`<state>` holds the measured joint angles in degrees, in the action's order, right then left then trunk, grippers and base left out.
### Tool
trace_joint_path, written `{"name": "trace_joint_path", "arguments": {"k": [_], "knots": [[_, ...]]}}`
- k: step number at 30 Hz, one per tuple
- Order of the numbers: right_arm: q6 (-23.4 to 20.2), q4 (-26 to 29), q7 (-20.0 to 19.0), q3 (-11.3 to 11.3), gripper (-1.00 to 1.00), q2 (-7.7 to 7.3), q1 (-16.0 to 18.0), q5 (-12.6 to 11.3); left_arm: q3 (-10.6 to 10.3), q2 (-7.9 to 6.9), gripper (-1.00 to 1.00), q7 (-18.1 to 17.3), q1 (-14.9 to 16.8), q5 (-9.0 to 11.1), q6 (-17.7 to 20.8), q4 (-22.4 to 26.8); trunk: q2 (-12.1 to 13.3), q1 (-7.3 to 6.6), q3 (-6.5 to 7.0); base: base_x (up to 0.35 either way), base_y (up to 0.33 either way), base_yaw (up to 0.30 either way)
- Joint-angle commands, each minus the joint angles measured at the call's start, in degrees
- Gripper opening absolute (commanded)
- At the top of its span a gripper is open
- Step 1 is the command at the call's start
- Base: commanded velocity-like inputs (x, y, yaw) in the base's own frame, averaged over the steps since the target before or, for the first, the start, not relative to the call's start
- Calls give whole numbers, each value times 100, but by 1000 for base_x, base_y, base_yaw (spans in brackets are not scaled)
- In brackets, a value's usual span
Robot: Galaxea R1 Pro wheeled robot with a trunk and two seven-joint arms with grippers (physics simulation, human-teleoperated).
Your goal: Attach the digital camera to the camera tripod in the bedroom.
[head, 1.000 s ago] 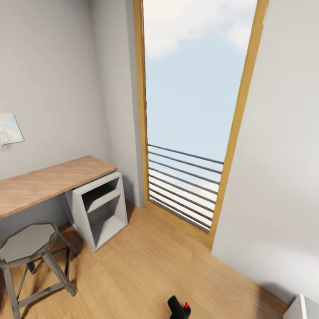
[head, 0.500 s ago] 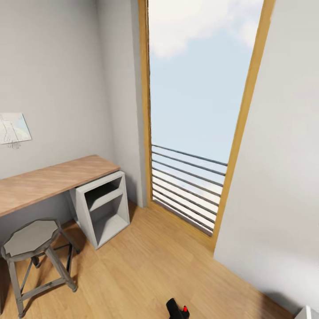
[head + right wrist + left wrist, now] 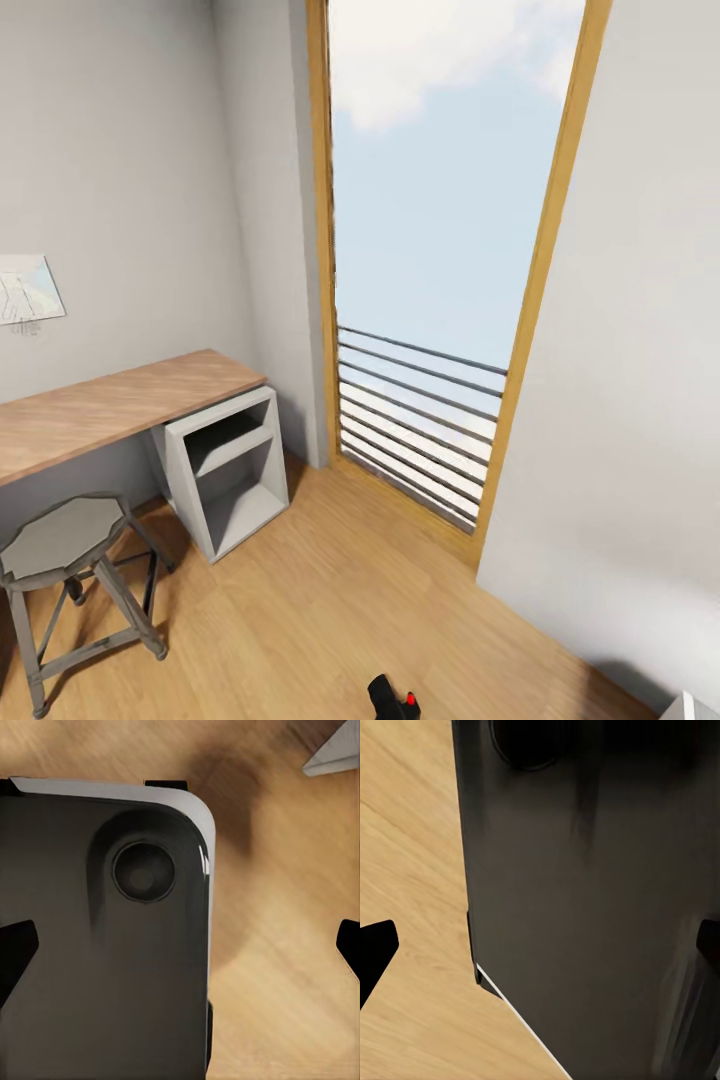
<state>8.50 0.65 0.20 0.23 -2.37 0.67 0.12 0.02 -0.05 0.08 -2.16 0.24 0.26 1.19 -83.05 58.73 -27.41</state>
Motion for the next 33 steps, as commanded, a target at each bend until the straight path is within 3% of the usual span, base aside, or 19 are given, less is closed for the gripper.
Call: {"name": "trace_joint_path", "arguments": {"k": [1, 8, 14, 17, 18, 23, 33], "knots": [[23, 41, 3, 2, 100, -2, 3, 4, 1, 1, 100, 1, -4, 2, 2, 12, -2, 0, -5, 0, -4, 0], [126, 819, 17, 11, 100, -8, 3, 23, 9, -33, 100, 7, -4, 2, 9, 19, -2, 0, -5, 3, -2, 0], [175, 1738, 57, 12, 100, -11, 3, 37, 14, -215, 100, 8, -4, 2, 15, 211, -2, 0, -5, 126, -80, 0], [183, 2461, 64, 9, 100, -11, 3, 39, 15, -350, 100, 9, -4, 2, 21, 618, -2, 0, -5, 144, -104, 0], [186, 3081, 72, 7, 100, -10, 6, 45, 16, -538, 100, 9, -4, 2, 18, 1024, -2, 0, -5, 37, -27, 0], [184, 3825, 75, 9, 100, -9, 51, 48, 33, -787, 100, 17, -4, 9, 12, 1616, -2, 0, -5, 20, -14, 0], [188, 4784, 73, 1, 100, -2, 217, 39, 70, -920, 100, 26, -4, 15, 23, 2850, -2, 0, -5, 3, -3, 0]]}}
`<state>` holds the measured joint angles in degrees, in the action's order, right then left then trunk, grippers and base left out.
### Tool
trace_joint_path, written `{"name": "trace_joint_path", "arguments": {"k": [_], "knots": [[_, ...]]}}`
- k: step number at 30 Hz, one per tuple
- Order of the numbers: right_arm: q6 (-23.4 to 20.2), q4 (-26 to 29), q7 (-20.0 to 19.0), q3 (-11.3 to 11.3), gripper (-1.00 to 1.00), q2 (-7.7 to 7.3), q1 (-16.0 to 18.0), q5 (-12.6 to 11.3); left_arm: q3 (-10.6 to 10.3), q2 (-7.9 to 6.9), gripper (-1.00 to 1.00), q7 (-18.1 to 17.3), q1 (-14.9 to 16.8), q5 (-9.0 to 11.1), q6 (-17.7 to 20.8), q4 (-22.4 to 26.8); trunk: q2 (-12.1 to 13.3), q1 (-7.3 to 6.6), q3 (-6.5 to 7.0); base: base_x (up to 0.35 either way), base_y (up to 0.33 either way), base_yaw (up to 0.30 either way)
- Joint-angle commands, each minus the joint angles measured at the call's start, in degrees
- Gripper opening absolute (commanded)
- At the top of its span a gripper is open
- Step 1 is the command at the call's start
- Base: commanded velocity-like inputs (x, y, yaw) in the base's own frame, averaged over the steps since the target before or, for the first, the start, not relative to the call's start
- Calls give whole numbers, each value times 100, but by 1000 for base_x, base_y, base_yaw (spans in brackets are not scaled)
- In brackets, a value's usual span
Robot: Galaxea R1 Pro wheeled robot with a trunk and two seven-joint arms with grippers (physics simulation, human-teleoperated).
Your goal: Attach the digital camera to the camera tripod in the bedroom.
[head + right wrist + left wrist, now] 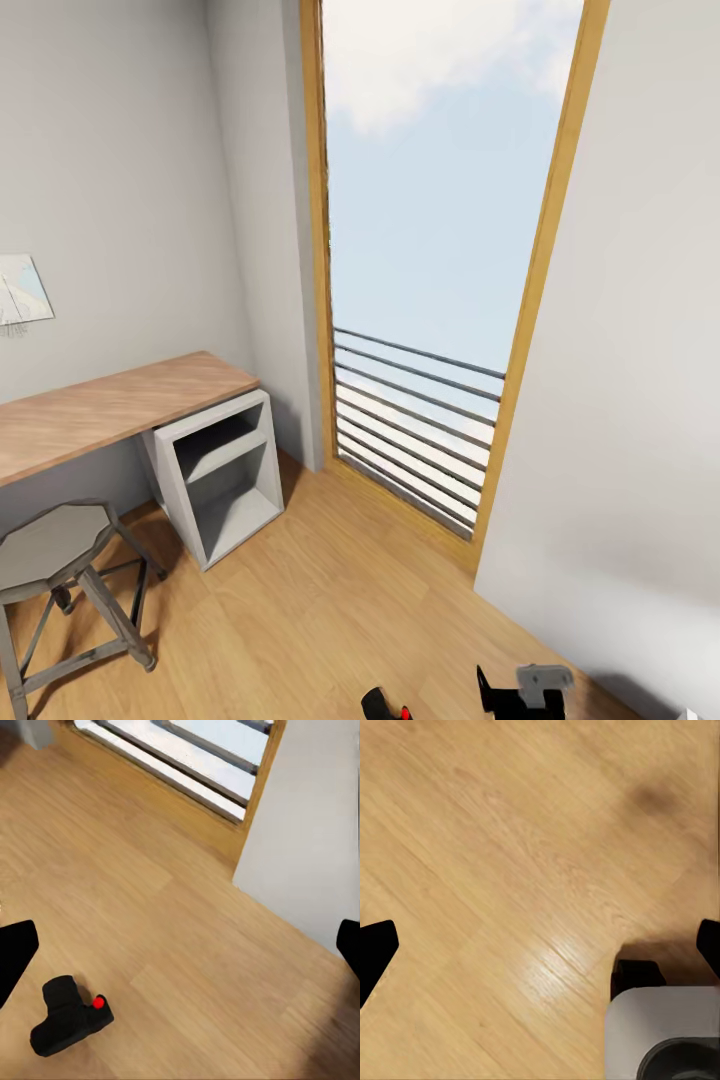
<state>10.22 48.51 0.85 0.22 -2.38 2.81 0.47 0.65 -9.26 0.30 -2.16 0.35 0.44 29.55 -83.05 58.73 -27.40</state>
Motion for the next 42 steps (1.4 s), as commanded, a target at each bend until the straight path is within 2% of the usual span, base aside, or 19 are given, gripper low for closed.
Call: {"name": "trace_joint_path", "arguments": {"k": [1, 7, 8, 13, 15, 17, 18, 23, 24, 27, 32, 34, 35, 36, 38, 42], "knots": [[16, 36, 8, 1, 100, 1, 55, 3, 15, -4, 100, 5, -4, 5, 7, 147, -3, 0, -5, 0, 0, 0], [-5, 140, 2, 14, 100, 31, 456, -8, 165, -15, 100, 6, -4, 14, 89, 964, -3, 0, -5, 0, 0, 0], [-13, 150, 0, 41, 100, 47, 575, -9, 244, -18, 100, -1, -4, 15, 183, 1223, -3, 0, -5, 0, 0, 0], [-20, 162, -7, 153, 100, 92, 758, -11, 413, -26, 100, -57, -4, 22, 654, 1906, -3, 0, -5, 0, 0, 0], [-6, 165, -11, 279, 100, 112, 804, -11, 467, -26, 100, -198, -4, 20, 1042, 2345, -3, 0, -5, 0, 0, 0], [18, 165, -10, 558, 100, 124, 833, -11, 507, -45, 100, -754, -4, 23, 1524, 2936, -3, 0, -5, 0, 0, 0], [21, 158, -9, 644, 100, 125, 837, -11, 517, -60, 100, -974, -4, 23, 1618, 3036, -3, 0, -5, 0, 0, 0], [38, 99, -2, 1049, 100, 130, 847, -11, 567, -185, 100, -2225, 0, 20, 1879, 3308, -3, 0, -5, 0, 0, 0], [42, 86, 0, 1148, 100, 131, 849, -11, 583, -228, 100, -2676, 2, 19, 1919, 3354, -3, 0, -5, 0, 0, 0], [46, 74, 0, 1233, 100, 132, 851, -11, 612, -263, 100, -3152, 3, 18, 1958, 3393, -3, 0, -5, 0, 0, 0], [49, 66, 2, 1291, 100, 131, 852, -11, 766, -292, 100, -3488, 4, 18, 1995, 3425, -3, 0, -5, 0, 0, 0], [50, 65, 3, 1300, 100, 132, 852, -11, 904, -291, 100, -3547, 5, 18, 2001, 3430, -3, 0, -5, 0, 0, 0], [52, 64, 3, 1307, 100, 132, 852, -11, 1142, -288, 100, -3599, 8, 18, 2008, 3437, -3, 0, -5, 0, 0, 0], [53, 63, 3, 1309, 100, 132, 852, -11, 1214, -284, 100, -3611, 7, 18, 2013, 3438, -3, 0, -5, 0, 0, 0], [55, 63, 3, 1311, 100, 129, 852, -11, 1328, -282, 100, -3632, 6, 16, 2019, 3445, -3, 0, -5, 0, 0, 0], [58, 63, 3, 1313, 100, 129, 852, -11, 1473, -279, 100, -3654, 5, 11, 2033, 3499, -163, 88, -77, 0, 0, 0]]}}
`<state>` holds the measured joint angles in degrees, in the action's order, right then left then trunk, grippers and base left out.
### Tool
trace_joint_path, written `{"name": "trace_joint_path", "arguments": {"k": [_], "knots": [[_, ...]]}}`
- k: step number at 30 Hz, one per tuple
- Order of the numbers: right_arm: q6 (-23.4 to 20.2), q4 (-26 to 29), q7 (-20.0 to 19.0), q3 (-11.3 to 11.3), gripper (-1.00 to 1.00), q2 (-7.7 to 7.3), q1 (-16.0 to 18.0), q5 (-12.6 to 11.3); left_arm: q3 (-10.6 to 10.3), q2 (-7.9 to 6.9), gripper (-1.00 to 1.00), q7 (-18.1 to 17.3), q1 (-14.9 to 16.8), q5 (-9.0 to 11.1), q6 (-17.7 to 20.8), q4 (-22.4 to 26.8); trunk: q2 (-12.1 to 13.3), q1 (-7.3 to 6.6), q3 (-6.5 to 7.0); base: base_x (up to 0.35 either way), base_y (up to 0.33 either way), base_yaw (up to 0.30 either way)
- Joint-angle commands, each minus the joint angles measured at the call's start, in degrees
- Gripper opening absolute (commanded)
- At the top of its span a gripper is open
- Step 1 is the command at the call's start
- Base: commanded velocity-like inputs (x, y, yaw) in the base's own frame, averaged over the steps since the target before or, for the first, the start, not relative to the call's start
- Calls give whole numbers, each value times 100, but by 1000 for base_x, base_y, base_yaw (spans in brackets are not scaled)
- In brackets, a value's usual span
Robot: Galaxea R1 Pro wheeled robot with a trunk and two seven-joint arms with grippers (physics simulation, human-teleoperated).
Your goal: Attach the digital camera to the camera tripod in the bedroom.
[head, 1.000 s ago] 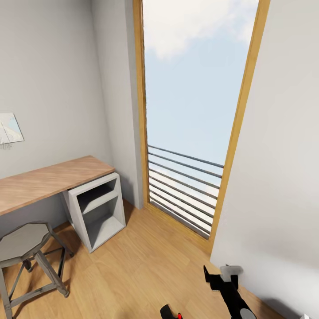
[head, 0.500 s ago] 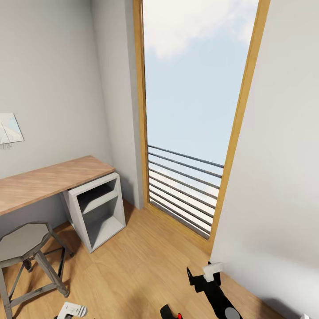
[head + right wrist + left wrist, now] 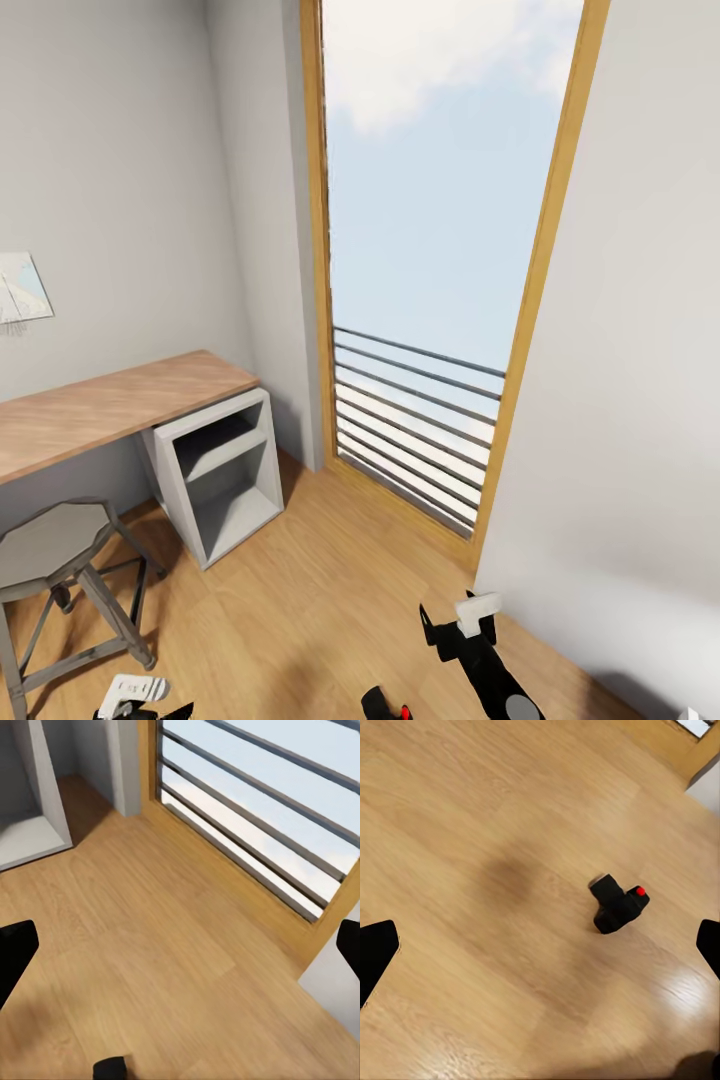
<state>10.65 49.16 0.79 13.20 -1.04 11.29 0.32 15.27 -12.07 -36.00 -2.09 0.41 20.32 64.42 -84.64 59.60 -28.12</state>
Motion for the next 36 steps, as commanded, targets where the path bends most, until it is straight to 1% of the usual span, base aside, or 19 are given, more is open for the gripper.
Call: {"name": "trace_joint_path", "arguments": {"k": [1, 2, 8, 12, 13, 14, 18, 22, 25, 30, 33, 36], "knots": [[15, -3, 8, 15, 100, -4, 4, 3, 25, 2, 100, -24, -1, 4, 48, 31, -44, 23, -23, 0, 0, 0], [14, -3, 8, 15, 100, -3, 4, 3, 50, 5, 100, -31, -1, 3, 59, 87, -84, 45, -41, 0, 0, 0], [17, -3, 8, 13, 100, -3, 4, 3, 52, -12, 100, -91, -1, 3, 76, 143, -325, 176, -149, 0, 0, 0], [88, -3, 8, 18, 100, -3, 4, -2, 59, -24, 100, -274, 0, 3, 86, 166, -486, 264, -221, 0, 0, 0], [129, -3, 8, 21, 100, -3, 4, -3, 63, -27, 100, -339, -1, 3, 88, 170, -526, 286, -239, 0, 0, 0], [308, -3, 8, 30, 100, -2, 4, 0, 78, -36, 100, -546, -1, 1, 91, 176, -566, 308, -257, 0, 0, 0], [659, -21, 14, 34, 100, -2, 4, 2, 94, -44, 100, -802, -1, -4, 94, 183, -726, 396, -329, 0, 0, 0], [766, -79, 16, 34, 100, -4, 4, 3, 93, -42, 100, -868, -1, -7, 99, 185, -887, 484, -400, 0, 0, 0], [800, -151, 14, 42, 100, -4, 4, 7, 95, -41, 100, -889, -1, -12, 171, 204, -1007, 550, -454, 0, 0, 0], [799, -205, 9, 88, 100, -2, 4, 18, 89, -43, 100, -904, -1, -15, 507, 422, -1207, 660, -544, 0, 0, 0], [803, -206, 9, 96, 100, -3, 4, 19, 92, -46, 100, -904, -1, -15, 576, 523, -1328, 726, -598, 0, 0, 0], [805, -202, 9, 96, 100, -4, 20, 20, 90, -48, 100, -902, -1, -15, 620, 753, -1448, 791, -652, 0, 0, 0]]}}
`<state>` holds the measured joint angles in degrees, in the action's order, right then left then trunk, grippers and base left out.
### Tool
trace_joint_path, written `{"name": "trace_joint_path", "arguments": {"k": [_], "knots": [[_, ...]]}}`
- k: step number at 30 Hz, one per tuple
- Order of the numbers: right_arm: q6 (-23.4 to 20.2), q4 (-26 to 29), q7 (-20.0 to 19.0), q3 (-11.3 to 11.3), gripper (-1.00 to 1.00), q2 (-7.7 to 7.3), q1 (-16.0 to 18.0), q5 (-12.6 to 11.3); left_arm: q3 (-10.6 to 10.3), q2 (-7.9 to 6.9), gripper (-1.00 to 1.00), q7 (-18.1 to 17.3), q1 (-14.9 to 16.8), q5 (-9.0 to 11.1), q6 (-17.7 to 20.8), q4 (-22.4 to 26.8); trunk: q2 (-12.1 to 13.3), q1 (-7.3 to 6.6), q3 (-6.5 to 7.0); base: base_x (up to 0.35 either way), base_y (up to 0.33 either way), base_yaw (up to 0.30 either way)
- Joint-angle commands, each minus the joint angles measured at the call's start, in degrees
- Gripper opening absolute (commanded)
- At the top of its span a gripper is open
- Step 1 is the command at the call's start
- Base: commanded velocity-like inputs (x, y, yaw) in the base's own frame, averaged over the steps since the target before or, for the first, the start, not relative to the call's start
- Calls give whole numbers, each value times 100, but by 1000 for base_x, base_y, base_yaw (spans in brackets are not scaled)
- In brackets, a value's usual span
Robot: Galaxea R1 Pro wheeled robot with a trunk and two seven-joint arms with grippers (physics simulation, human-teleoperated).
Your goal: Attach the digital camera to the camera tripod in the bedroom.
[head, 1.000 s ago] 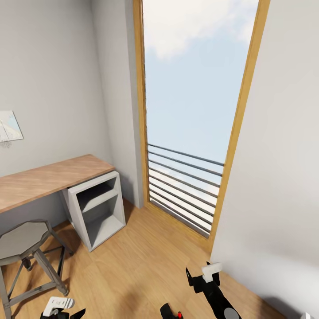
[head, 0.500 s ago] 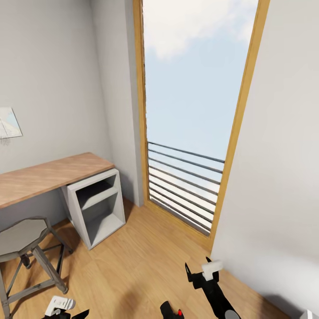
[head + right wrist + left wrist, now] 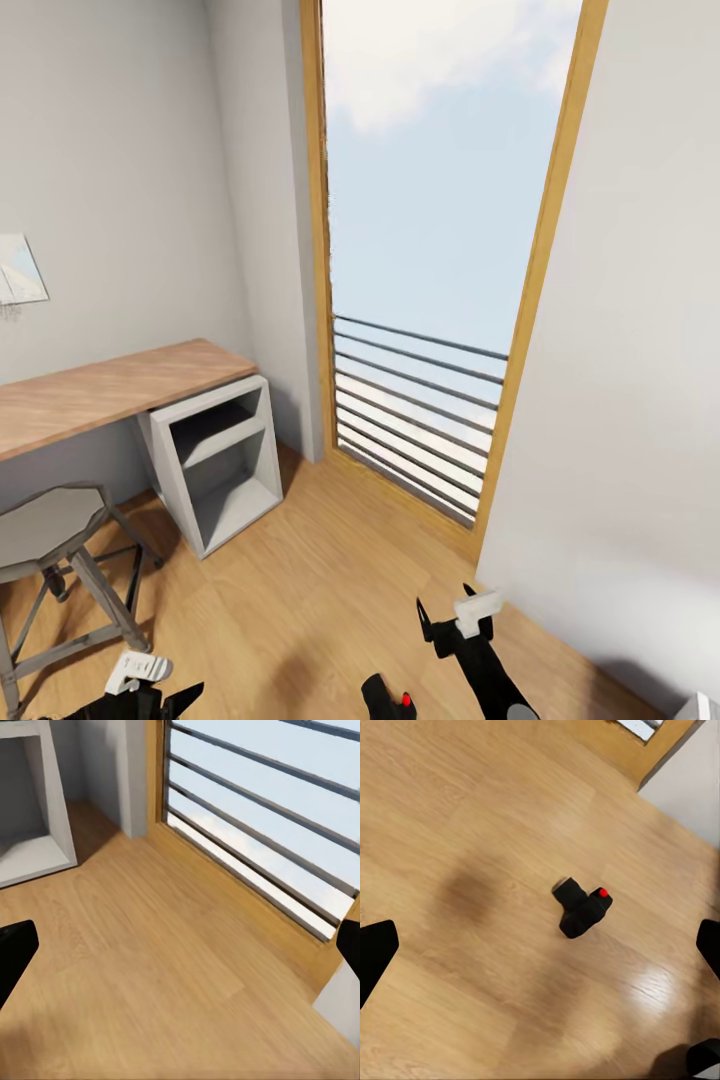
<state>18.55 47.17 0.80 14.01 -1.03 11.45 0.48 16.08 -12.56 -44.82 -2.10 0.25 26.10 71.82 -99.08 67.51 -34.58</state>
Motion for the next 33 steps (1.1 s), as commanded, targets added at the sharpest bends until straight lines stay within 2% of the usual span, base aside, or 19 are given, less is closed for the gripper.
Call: {"name": "trace_joint_path", "arguments": {"k": [1, 5, 9, 11, 12, 14, 16, 19, 22, 25, 30, 33], "knots": [[15, 2, 8, 15, 100, -4, 23, 4, 4, 1, 100, -20, -1, 2, 52, 100, -44, 23, -23, 0, 0, 0], [6, 21, 0, 15, 100, 8, 193, 1, -3, 3, 100, -15, -1, -7, 83, 363, -204, 110, -95, 0, 0, 0], [-19, 31, -31, 15, 100, 67, 584, -7, -7, 6, 100, -11, -5, -18, 308, 662, -365, 198, -167, 0, 0, 0], [-27, 35, -46, 15, 100, 131, 819, -10, -12, 7, 100, -13, -7, -21, 500, 979, -445, 242, -203, 0, 0, 0], [-63, 36, -57, 15, 100, 251, 1289, -12, -19, 8, 100, -22, -9, -28, 668, 1337, -485, 264, -221, 0, 0, 0], [-116, 37, -60, 14, 100, 303, 1493, -15, -22, 8, 100, -24, -3, -30, 697, 1453, -565, 308, -256, 0, 0, 0], [-261, 41, -88, 14, 100, 388, 1881, -23, -24, 4, 100, -30, 4, -32, 735, 1865, -646, 352, -292, 0, 0, 0], [-359, 59, -212, 14, 100, 462, 2238, -28, -26, 1, 100, -38, 24, -33, 752, 2088, -766, 418, -346, 0, 0, 0], [-386, 159, -376, 21, 100, 494, 2358, -29, -52, 11, 100, -48, 35, -33, 737, 2150, -886, 484, -400, 0, 0, 0], [-395, 252, -520, 26, 100, 505, 2399, -30, -226, 34, 100, -55, 36, -37, 723, 2168, -1007, 550, -454, 0, 0, 0], [-402, 321, -797, 33, 100, 513, 2427, -28, -832, 32, 100, -41, 35, -88, 664, 2163, -1207, 659, -544, 0, 0, 0], [-409, 337, -918, 33, 100, 514, 2434, -25, -1048, 22, 100, -34, 40, -196, 601, 2153, -1327, 725, -598, 0, 0, 0]]}}
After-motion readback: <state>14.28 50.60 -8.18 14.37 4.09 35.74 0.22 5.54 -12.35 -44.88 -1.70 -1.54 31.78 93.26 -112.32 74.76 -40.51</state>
